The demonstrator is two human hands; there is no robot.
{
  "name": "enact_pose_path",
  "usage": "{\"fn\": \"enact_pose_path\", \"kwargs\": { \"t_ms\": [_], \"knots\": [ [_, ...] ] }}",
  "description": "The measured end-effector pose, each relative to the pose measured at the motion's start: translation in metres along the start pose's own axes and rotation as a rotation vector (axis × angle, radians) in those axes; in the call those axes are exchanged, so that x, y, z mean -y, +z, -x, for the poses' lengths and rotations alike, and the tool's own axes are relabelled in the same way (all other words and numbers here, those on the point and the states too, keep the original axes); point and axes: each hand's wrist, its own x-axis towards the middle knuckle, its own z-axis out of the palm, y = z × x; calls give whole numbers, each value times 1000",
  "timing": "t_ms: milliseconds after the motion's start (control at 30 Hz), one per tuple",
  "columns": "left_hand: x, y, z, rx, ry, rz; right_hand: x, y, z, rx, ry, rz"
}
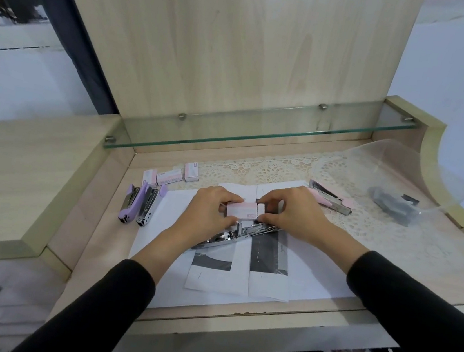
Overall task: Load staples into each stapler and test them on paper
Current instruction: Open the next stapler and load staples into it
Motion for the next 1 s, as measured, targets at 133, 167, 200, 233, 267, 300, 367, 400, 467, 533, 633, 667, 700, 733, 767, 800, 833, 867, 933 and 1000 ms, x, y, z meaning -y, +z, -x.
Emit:
{"fn": "enact_pose_path", "kwargs": {
  "t_ms": [133,167,200,233,267,300,367,400,467,533,633,667,700,733,767,800,833,867,933,1000],
  "knots": [
    [0,-3,1,-7,-17,-19,-4,1,0,-4,14,-32],
    [1,-3,1,-8,-23,-19,-5,1,0,-7,24,-45],
    [2,-4,1,-9,-29,-18,-7,0,0,-12,34,-60],
    [2,-4,2,-9,-32,-19,-7,0,0,-15,42,-76],
    [2,-4,2,-7,-34,-22,-7,-1,0,-16,43,-89],
    [2,-5,3,-5,-35,-27,-7,-1,0,-15,36,-97],
    [2,-5,3,-6,-33,-35,-6,-1,0,-10,6,-94],
    [1,-5,3,-8,-35,-34,-5,-1,0,-7,-9,-88],
    [1,-5,3,-9,-43,-32,-5,-1,0,-3,-32,-65],
    [1,-5,3,-10,-48,-32,-5,-1,0,-8,-32,-40],
    [2,-5,4,-14,-43,-42,-4,-1,1,-29,-13,-50],
    [2,-5,4,-14,-41,-43,-3,-2,1,-37,-11,-47],
    [2,-5,4,-14,-39,-45,-3,-2,1,-42,-10,-32],
    [2,-5,4,-13,-37,-48,-2,-2,1,-44,-10,-7],
    [2,-5,4,-14,-36,-52,-1,-2,0,-39,-10,24],
    [2,-5,4,-14,-35,-58,0,-1,-1,-28,-11,56],
    [2,-4,4,-15,-33,-66,1,0,-2,-13,-13,89],
    [2,-4,4,-17,-30,-76,2,1,-4,2,-16,121],
    [3,-4,4,-19,-25,-95,6,1,-7,31,-12,175],
    [3,-3,3,-19,-25,-104,8,0,-9,51,2,195]
  ]
}}
